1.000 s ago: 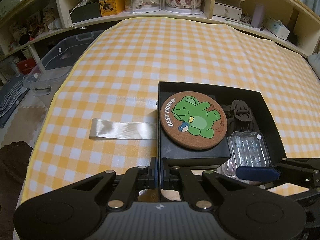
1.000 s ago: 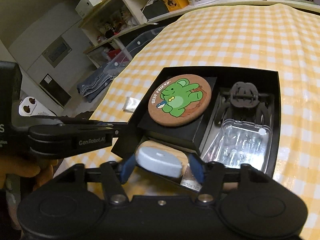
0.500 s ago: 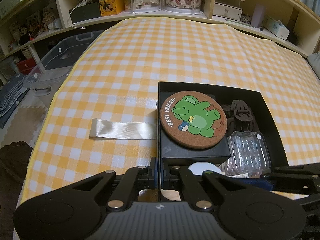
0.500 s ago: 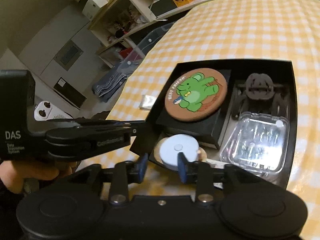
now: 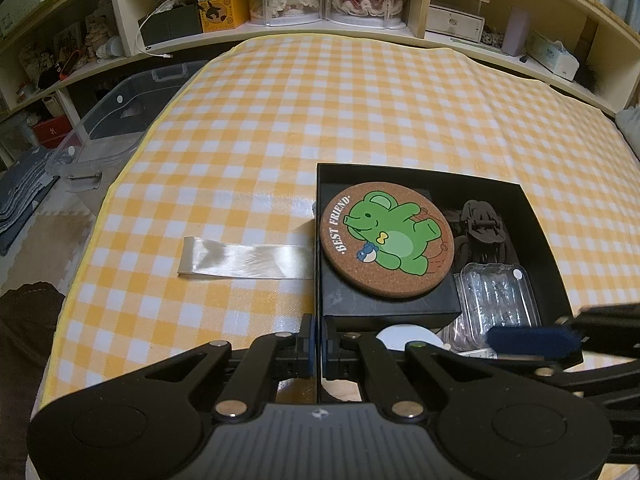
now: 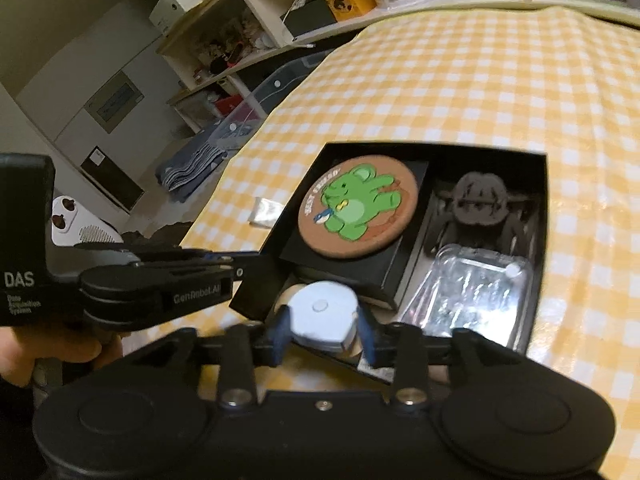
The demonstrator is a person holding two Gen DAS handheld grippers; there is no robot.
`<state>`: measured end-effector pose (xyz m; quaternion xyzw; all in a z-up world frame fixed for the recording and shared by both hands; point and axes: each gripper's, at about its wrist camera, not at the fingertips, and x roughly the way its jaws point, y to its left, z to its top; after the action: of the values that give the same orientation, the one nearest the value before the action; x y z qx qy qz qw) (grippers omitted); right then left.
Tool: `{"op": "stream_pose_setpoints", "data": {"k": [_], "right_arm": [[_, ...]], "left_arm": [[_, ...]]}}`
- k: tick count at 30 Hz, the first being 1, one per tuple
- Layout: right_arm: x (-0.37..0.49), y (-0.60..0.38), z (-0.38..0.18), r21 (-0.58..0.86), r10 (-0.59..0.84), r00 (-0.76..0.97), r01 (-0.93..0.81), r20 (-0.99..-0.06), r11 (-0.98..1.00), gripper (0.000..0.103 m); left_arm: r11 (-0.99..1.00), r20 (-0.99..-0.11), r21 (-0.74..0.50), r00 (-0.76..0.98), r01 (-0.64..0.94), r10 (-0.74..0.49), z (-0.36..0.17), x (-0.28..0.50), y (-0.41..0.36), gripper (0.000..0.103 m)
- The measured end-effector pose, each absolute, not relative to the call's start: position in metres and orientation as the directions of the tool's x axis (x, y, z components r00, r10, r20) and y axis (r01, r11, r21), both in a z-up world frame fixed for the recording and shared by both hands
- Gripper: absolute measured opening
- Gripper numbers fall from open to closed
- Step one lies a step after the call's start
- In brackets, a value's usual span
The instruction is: Organize rigid objects
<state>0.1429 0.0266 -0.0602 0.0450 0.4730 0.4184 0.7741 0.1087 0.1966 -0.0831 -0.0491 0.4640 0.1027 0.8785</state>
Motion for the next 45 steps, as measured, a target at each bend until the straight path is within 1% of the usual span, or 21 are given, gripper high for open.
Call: {"op": "stream_pose_setpoints", "data": {"k": [1, 2, 4, 6, 8, 11, 12, 13, 18, 25, 27, 30, 31, 32, 33, 35, 36, 38, 40, 41, 45], "right_arm": [[0.143, 0.025, -0.057, 0.457, 0.689, 0.213, -0.608, -0.693, 0.649, 0.053], [0.142, 0.023, -0.053, 0.451, 0.686, 0.224, -0.609, -0.692, 0.653, 0.056], [0.141, 0.018, -0.046, 0.428, 0.677, 0.251, -0.613, -0.692, 0.664, 0.070], [0.138, 0.012, -0.038, 0.389, 0.660, 0.288, -0.621, -0.694, 0.680, 0.078], [0.136, 0.008, -0.032, 0.364, 0.646, 0.310, -0.624, -0.698, 0.692, 0.082], [0.132, 0.001, -0.027, 0.345, 0.628, 0.331, -0.613, -0.705, 0.711, 0.090], [0.129, -0.001, -0.025, 0.334, 0.620, 0.338, -0.613, -0.708, 0.716, 0.096], [0.126, -0.003, -0.023, 0.320, 0.614, 0.348, -0.617, -0.709, 0.719, 0.099], [0.109, -0.021, -0.003, 0.242, 0.590, 0.414, -0.637, -0.693, 0.732, 0.102], [0.091, -0.067, 0.019, 0.230, 0.571, 0.512, -0.581, -0.642, 0.781, 0.103], [0.086, -0.076, 0.022, 0.230, 0.565, 0.530, -0.568, -0.632, 0.790, 0.103], [0.080, -0.086, 0.027, 0.219, 0.555, 0.557, -0.556, -0.618, 0.802, 0.103], [0.078, -0.088, 0.028, 0.215, 0.552, 0.563, -0.554, -0.615, 0.804, 0.103], [0.077, -0.089, 0.029, 0.211, 0.550, 0.569, -0.553, -0.611, 0.806, 0.103], [0.075, -0.090, 0.030, 0.208, 0.549, 0.574, -0.553, -0.608, 0.807, 0.103], [0.071, -0.094, 0.033, 0.201, 0.547, 0.583, -0.552, -0.601, 0.809, 0.103], [0.070, -0.096, 0.033, 0.197, 0.546, 0.586, -0.553, -0.599, 0.810, 0.103], [0.065, -0.101, 0.034, 0.188, 0.542, 0.592, -0.554, -0.596, 0.811, 0.103], [0.061, -0.105, 0.035, 0.183, 0.536, 0.598, -0.550, -0.596, 0.815, 0.103], [0.059, -0.108, 0.035, 0.184, 0.537, 0.598, -0.548, -0.595, 0.816, 0.103], [0.053, -0.113, 0.035, 0.179, 0.534, 0.602, -0.548, -0.593, 0.817, 0.103]], "left_arm": [[0.974, -0.825, 0.008, 0.549, -0.227, 0.134, -0.083, 0.108, 0.197, 0.002], [0.974, -0.825, 0.007, 0.549, -0.227, 0.134, -0.084, 0.108, 0.197, 0.002], [0.974, -0.825, 0.008, 0.549, -0.227, 0.135, -0.084, 0.108, 0.197, 0.002], [0.974, -0.825, 0.008, 0.549, -0.228, 0.135, -0.084, 0.108, 0.196, 0.002], [0.973, -0.825, 0.006, 0.549, -0.229, 0.134, -0.083, 0.108, 0.197, 0.002], [0.973, -0.825, 0.002, 0.550, -0.232, 0.133, -0.083, 0.107, 0.197, 0.002], [0.972, -0.825, 0.000, 0.550, -0.234, 0.132, -0.083, 0.107, 0.197, 0.002], [0.972, -0.824, -0.001, 0.550, -0.234, 0.132, -0.083, 0.107, 0.197, 0.002], [0.972, -0.824, -0.002, 0.551, -0.235, 0.132, -0.083, 0.106, 0.197, 0.002], [0.970, -0.816, -0.008, 0.562, -0.245, 0.135, -0.078, 0.101, 0.197, 0.003], [0.967, -0.812, -0.002, 0.565, -0.254, 0.147, -0.075, 0.098, 0.196, 0.006], [0.964, -0.801, 0.007, 0.576, -0.266, 0.164, -0.066, 0.089, 0.192, 0.015], [0.963, -0.794, 0.008, 0.584, -0.268, 0.170, -0.062, 0.084, 0.190, 0.020], [0.963, -0.787, 0.008, 0.592, -0.271, 0.174, -0.059, 0.081, 0.189, 0.029], [0.961, -0.778, 0.008, 0.603, -0.275, 0.179, -0.054, 0.077, 0.186, 0.034], [0.960, -0.752, 0.014, 0.630, -0.280, 0.194, -0.043, 0.067, 0.179, 0.052], [0.960, -0.739, 0.018, 0.643, -0.280, 0.201, -0.037, 0.063, 0.175, 0.058], [0.958, -0.697, 0.024, 0.683, -0.285, 0.220, -0.021, 0.052, 0.166, 0.084], [0.957, -0.644, 0.022, 0.728, -0.289, 0.235, -0.003, 0.036, 0.156, 0.097], [0.956, -0.627, 0.020, 0.741, -0.293, 0.240, 0.004, 0.029, 0.152, 0.101], [0.949, -0.596, 0.029, 0.756, -0.315, 0.270, 0.021, 0.007, 0.135, 0.103]]}}
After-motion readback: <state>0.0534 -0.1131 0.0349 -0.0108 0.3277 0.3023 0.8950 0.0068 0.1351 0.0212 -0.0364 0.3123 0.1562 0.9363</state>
